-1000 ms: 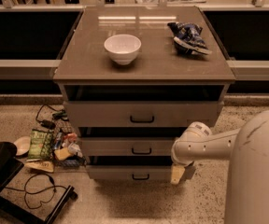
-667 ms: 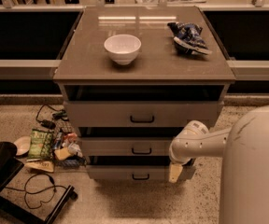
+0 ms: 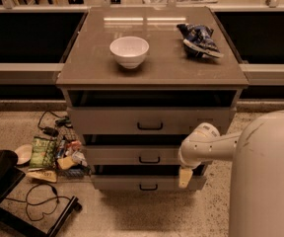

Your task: Open middle drawer

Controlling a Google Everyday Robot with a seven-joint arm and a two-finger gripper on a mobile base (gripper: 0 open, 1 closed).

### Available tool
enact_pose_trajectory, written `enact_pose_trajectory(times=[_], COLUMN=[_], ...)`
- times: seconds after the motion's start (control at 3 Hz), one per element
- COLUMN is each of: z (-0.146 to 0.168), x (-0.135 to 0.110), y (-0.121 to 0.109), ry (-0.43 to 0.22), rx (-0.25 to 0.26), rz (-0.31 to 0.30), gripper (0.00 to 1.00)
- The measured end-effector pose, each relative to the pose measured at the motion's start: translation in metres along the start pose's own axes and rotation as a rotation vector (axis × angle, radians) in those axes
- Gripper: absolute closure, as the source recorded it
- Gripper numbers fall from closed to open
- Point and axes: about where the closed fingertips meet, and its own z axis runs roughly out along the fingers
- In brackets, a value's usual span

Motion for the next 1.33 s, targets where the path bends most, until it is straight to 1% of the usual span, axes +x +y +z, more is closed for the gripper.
enact_pose_trajectory(times=[0.33,0.67,1.0,1.33], z=[-0.007,-0.005,0.004,0.014], x=[0.001,0.0,-0.002,-0.003], y=[-0.01,-0.014,-0.015,-0.01], ry=[0.013,0.027,0.044,0.061], rx=[0.009,0.003,-0.015,-0.041], rz=[-0.017,-0.031,-0.041,-0.034], gripper=[0.0,0.0,0.0,0.21])
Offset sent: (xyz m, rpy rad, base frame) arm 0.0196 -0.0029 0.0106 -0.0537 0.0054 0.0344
